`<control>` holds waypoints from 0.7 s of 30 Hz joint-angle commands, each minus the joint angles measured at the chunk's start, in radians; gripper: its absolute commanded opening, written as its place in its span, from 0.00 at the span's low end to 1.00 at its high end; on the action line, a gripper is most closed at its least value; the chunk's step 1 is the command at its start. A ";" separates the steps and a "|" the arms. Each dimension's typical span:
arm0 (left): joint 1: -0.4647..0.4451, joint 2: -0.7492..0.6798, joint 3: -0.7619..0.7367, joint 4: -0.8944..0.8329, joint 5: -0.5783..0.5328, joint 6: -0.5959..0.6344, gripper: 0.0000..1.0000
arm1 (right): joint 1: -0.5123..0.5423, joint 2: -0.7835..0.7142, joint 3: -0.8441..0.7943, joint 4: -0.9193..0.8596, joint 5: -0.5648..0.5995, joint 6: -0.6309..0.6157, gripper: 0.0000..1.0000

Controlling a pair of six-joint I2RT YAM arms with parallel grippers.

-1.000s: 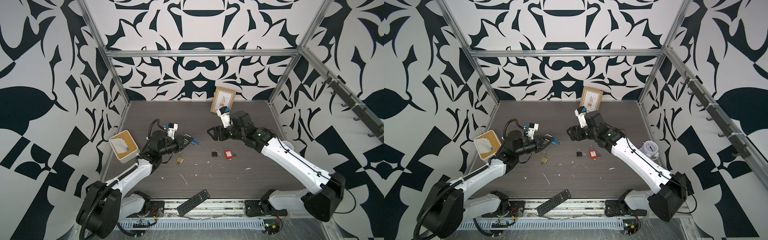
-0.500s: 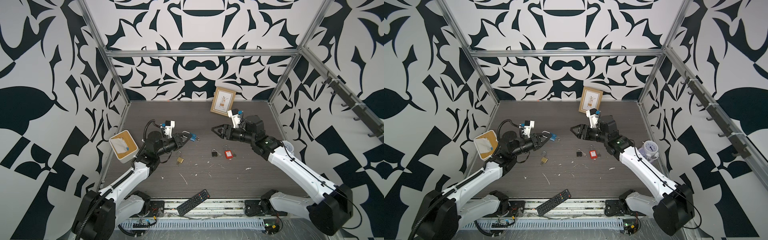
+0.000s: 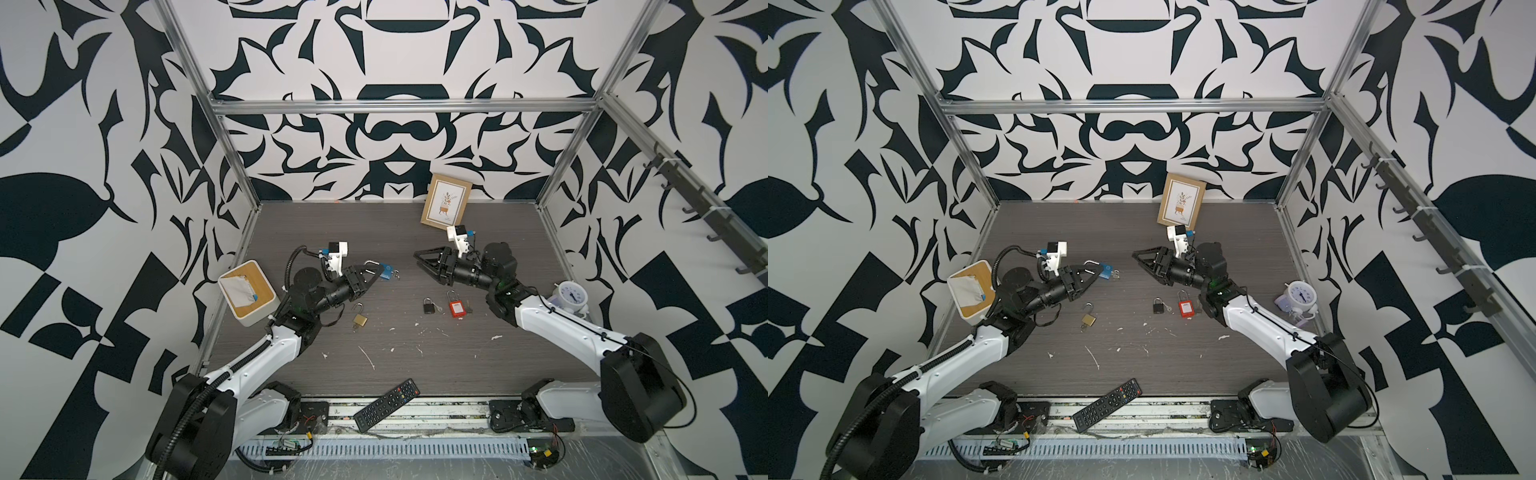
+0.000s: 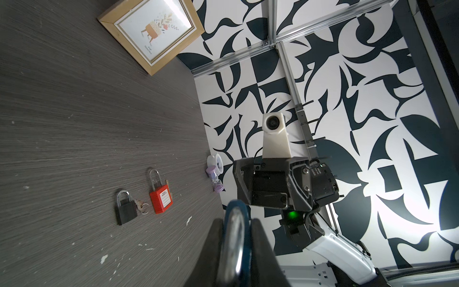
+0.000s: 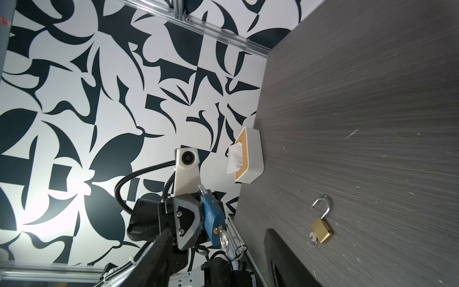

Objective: Lock with the key

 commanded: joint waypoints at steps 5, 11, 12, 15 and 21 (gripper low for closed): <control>-0.014 0.005 -0.009 0.153 -0.015 -0.042 0.00 | 0.064 0.039 0.055 0.105 -0.009 -0.006 0.62; -0.014 0.006 -0.021 0.200 -0.025 -0.057 0.00 | 0.100 0.076 0.082 0.151 -0.012 0.012 0.58; -0.014 0.008 -0.027 0.223 -0.029 -0.065 0.00 | 0.105 0.083 0.087 0.159 -0.013 0.017 0.57; -0.014 0.020 -0.031 0.261 -0.032 -0.084 0.00 | 0.117 0.107 0.090 0.213 -0.011 0.045 0.51; -0.021 0.024 -0.041 0.263 -0.050 -0.090 0.00 | 0.144 0.134 0.100 0.267 -0.008 0.071 0.42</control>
